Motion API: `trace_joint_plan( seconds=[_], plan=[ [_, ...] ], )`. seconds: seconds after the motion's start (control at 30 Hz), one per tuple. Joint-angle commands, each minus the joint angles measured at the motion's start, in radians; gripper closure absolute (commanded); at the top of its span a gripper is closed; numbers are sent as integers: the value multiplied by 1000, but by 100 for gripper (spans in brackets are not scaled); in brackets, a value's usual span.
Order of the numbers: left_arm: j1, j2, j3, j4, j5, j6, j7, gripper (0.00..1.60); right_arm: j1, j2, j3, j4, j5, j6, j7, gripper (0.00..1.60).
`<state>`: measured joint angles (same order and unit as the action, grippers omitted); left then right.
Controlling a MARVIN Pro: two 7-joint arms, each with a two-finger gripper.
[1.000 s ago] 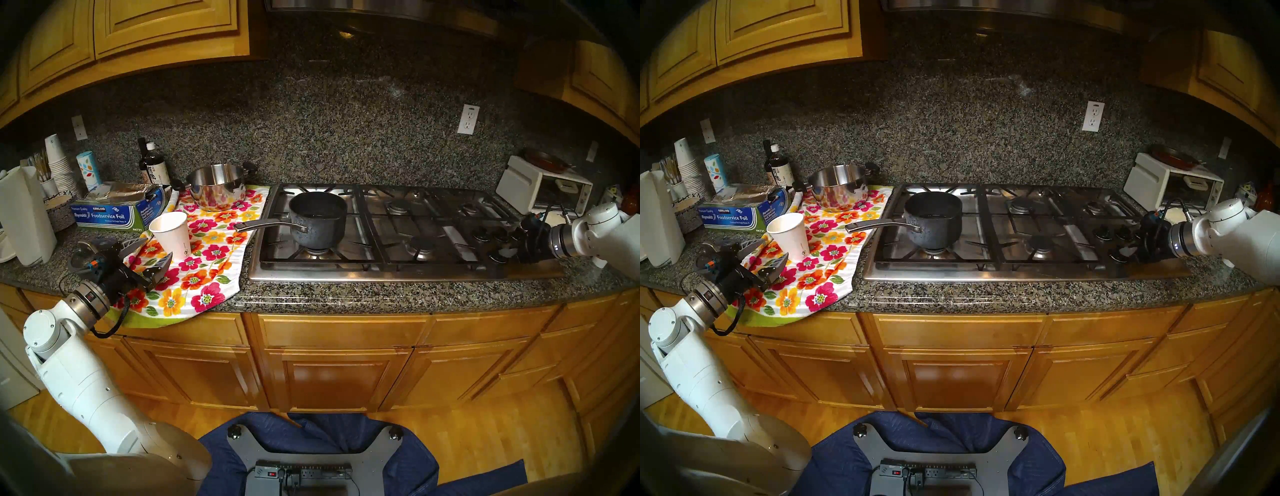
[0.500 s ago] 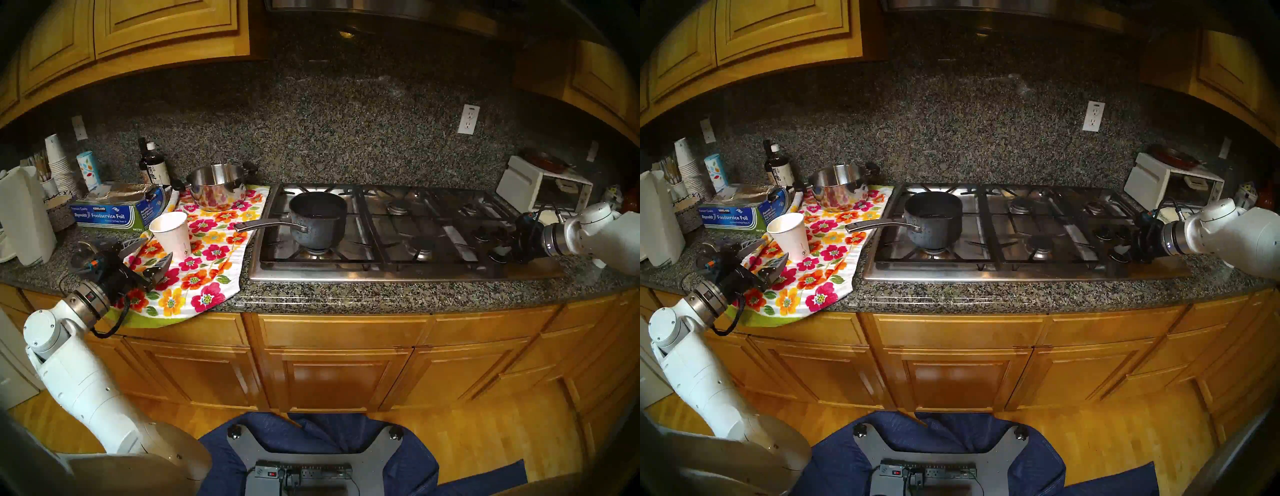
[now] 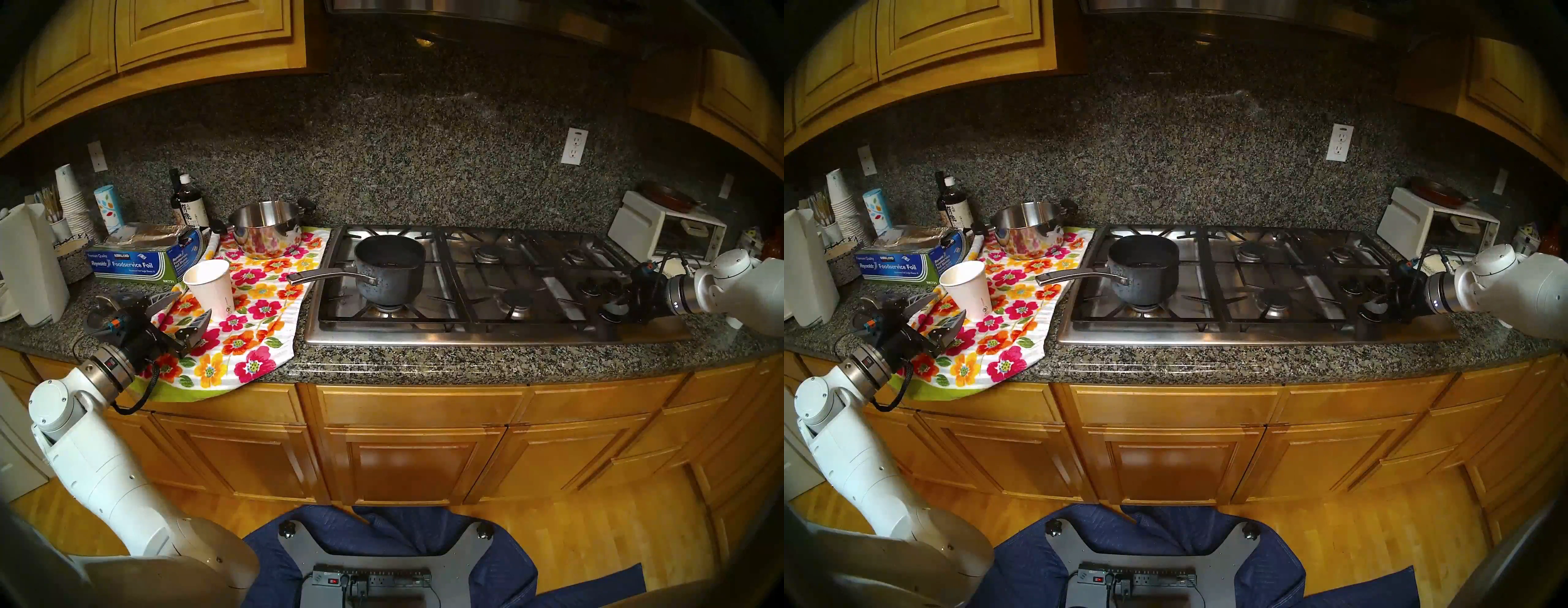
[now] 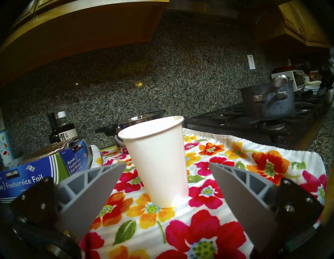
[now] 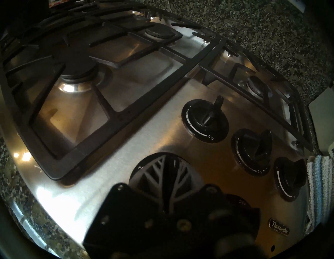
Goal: Pick up the water cup, pour water into the pot, turn on the stove
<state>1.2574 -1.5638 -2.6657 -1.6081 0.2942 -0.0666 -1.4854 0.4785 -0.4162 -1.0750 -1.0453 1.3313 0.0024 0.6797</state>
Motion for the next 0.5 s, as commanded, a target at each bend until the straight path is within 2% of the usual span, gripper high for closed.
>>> trace_joint_plan(
  seconds=[0.0,0.47],
  plan=[
    [-21,10,1,-20,-18,0,2,0,-56,-18,-63,-8,-74,-43,105,160],
    [-21,10,1,-20,-18,0,2,0,-21,-57,-135,131,-196,-212,198,160]
  ],
)
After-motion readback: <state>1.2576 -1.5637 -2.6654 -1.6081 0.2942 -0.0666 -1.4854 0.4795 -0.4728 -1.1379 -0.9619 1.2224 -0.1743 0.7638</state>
